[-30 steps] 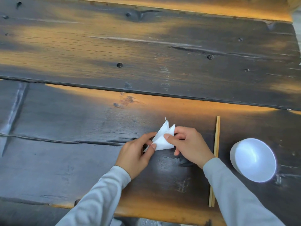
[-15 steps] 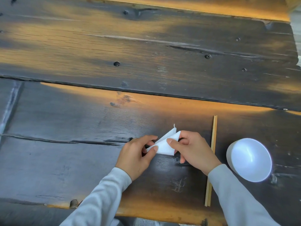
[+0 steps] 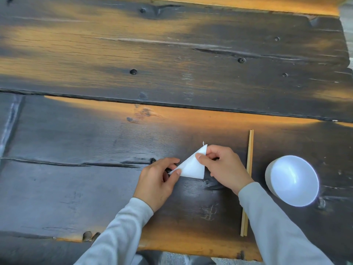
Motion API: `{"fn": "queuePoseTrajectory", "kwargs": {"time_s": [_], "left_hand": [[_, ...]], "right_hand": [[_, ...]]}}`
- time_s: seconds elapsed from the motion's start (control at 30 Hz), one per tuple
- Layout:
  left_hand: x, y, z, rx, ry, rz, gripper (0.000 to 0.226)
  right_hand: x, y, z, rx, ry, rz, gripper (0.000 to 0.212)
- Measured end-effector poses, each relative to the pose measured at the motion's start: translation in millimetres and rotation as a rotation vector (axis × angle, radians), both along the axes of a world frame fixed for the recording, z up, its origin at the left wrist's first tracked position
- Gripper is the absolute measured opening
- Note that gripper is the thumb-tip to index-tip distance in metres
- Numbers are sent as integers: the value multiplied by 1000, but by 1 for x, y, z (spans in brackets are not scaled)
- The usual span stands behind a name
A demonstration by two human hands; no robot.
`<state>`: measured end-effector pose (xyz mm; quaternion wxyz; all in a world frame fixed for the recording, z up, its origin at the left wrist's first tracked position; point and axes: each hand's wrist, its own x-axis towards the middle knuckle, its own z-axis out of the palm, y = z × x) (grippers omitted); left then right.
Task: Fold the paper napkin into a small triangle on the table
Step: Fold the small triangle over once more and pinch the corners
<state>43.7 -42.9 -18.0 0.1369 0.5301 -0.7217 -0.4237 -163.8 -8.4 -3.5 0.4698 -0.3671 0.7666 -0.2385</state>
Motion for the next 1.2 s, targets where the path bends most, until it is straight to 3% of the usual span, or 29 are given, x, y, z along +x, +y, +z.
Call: {"fn": "queuePoseTrajectory", "kwargs": {"time_s": [0.27,0.73,1.2], "left_hand": [[0,-3,2,19,-5,-13,20],[12,-2,4,-27,-22,13,19],[10,-3,8,-13,-112,31,15]], "right_hand": [[-5,-11,-3,-61,-52,-136,13],[-13,-3,-20,-40,-4,-154,5],[-12,-6,-26,-18,55,-177,12]]}}
